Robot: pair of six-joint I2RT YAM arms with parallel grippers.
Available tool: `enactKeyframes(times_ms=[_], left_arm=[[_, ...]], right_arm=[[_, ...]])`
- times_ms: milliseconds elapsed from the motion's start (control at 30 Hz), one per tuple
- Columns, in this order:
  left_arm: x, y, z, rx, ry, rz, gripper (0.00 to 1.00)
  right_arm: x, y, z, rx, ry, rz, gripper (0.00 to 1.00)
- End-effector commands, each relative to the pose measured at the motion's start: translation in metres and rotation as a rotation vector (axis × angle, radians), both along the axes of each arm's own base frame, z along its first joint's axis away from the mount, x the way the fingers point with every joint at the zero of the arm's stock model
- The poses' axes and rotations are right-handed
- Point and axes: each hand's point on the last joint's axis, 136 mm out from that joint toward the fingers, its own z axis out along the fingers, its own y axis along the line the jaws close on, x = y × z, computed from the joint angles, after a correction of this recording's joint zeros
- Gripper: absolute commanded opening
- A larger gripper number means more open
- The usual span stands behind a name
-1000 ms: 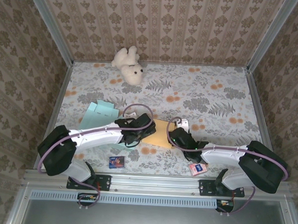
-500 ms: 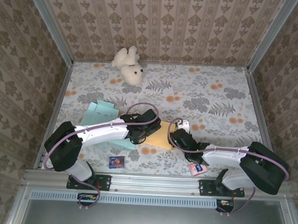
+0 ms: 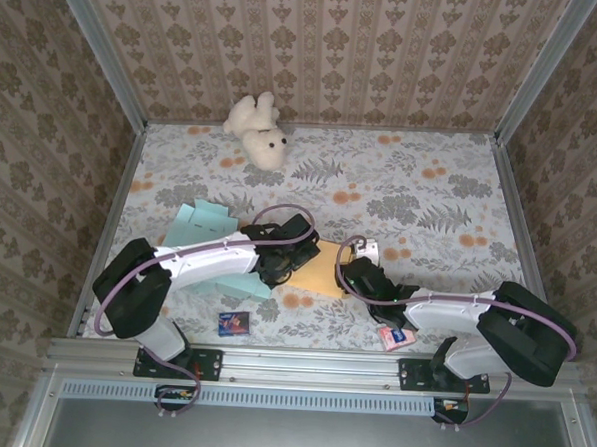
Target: Fold the paper box
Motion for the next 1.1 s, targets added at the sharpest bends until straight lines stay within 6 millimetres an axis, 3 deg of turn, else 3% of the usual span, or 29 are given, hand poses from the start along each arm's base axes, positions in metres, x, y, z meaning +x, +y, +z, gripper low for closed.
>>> enactKeyframes(times_ms=[0,1067], left_arm=[[0.0,-0.004,-0.005,-0.029,0.024,0.02,1.0],[-0.013,0.009,-0.041,-0.018,0.121,0.081,0.94]], right_arm=[[-0.01,-0.005,-0.019,-0.02,0.062,0.013,0.55],[-0.011,-0.007,-0.021,-0.015,0.06,0.008,0.55]])
